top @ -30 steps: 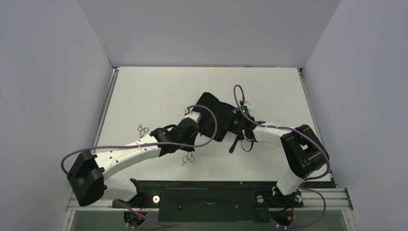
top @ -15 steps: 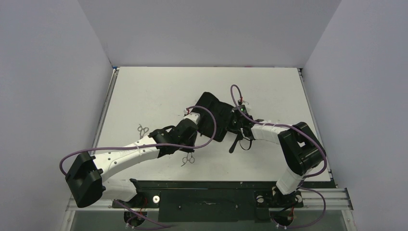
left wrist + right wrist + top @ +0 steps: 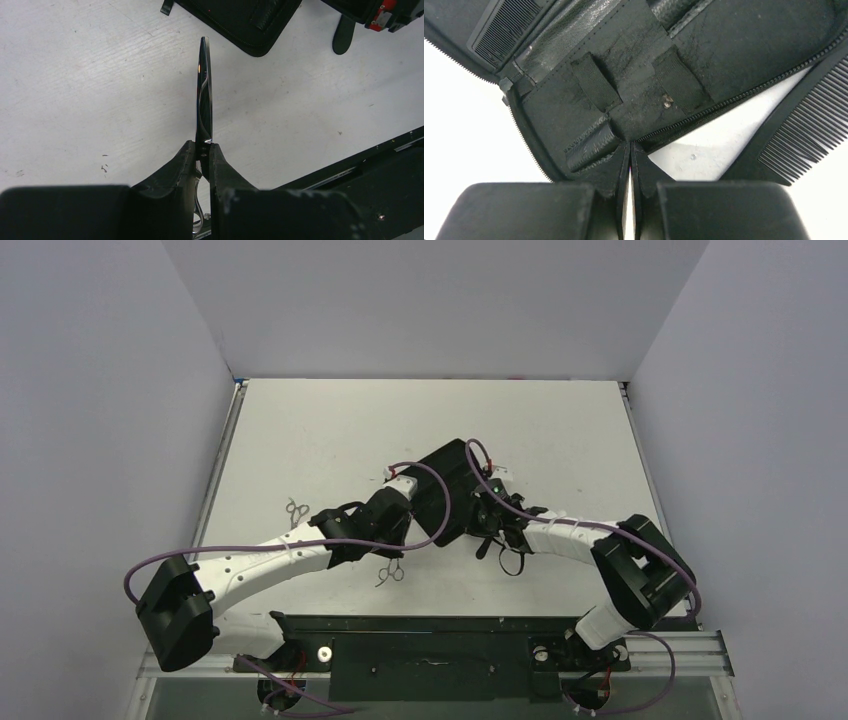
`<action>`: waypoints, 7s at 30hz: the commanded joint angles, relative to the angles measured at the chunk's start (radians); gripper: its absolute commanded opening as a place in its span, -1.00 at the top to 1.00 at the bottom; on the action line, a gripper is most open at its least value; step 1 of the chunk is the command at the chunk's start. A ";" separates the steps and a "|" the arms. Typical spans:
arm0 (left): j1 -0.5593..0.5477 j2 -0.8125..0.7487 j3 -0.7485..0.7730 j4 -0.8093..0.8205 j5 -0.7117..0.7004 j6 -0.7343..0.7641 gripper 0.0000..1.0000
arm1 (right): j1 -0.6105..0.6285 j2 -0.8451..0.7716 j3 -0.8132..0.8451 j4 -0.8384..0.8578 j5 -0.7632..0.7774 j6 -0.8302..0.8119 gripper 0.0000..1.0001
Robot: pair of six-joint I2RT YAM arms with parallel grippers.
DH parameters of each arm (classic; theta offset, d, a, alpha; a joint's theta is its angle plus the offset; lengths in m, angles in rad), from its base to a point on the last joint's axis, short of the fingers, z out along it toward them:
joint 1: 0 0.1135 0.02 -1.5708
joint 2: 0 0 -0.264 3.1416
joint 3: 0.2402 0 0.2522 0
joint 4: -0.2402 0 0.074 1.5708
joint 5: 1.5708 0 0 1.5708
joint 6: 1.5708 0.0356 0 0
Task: Sort the hair-cutting tools
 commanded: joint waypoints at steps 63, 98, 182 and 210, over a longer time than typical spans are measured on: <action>-0.027 0.273 0.225 -0.086 0.047 0.128 1.00 | -0.011 0.029 0.073 -0.171 0.058 -0.123 1.00; -0.020 0.577 0.418 -0.125 0.064 0.142 1.00 | -0.126 -0.154 -0.036 -0.065 -0.064 0.026 0.27; 0.437 0.173 0.116 0.203 0.126 -0.037 -0.27 | -0.137 -0.284 -0.143 -0.081 -0.101 -0.012 0.28; 0.413 0.165 -0.172 0.577 0.407 -0.141 0.57 | 0.017 -0.305 -0.041 -0.189 0.049 -0.037 0.29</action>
